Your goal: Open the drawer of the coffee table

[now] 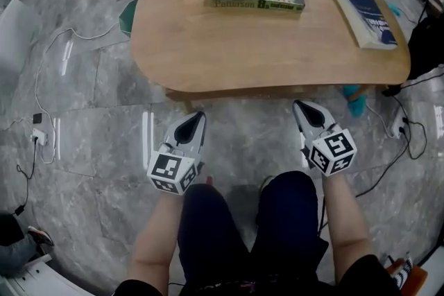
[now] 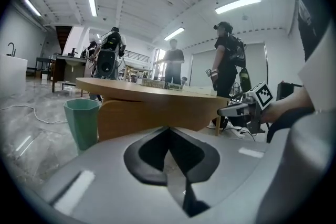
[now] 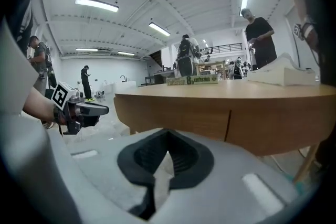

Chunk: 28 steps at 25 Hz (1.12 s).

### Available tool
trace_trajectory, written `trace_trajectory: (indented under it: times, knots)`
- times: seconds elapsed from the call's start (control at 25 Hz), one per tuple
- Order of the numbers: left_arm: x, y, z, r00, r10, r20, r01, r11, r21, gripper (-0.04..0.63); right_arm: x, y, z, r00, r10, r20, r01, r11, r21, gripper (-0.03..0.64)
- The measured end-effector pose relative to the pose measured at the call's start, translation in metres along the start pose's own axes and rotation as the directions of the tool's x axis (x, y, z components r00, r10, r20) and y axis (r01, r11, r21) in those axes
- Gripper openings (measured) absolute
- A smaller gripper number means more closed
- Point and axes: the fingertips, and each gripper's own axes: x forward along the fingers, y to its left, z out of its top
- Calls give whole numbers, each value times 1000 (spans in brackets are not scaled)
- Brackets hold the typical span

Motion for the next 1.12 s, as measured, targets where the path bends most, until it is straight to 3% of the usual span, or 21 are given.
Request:
trace_trajectory:
  times: [0.36,0.64,0.68,0.76,0.92,1.12]
  knots:
    - [-7,25,0,998,38,44,-39,999,34,6,7,-9,-14,999,-46,13,46,999,4,2]
    - [-27,73,-3,982,179,63,-180,984,12,8,13,-22,-23,997,-77,6,77,997,22,5]
    - [-29,77,-5,980,191,58,-192,981,3,16,12,-24,-25,997,-77,4,77,997,28,26]
    - [-29,84,-8,978,204,45,-204,979,-9,119,11,-28,-28,996,-85,4,85,995,44,34]
    - [-21,92,-8,981,194,32,-193,981,-6,201,7,-38,-33,993,-120,4,119,992,48,78]
    - [-10,105,2,982,188,33,-188,982,-11,240,16,-51,-31,995,-99,0,99,995,28,147]
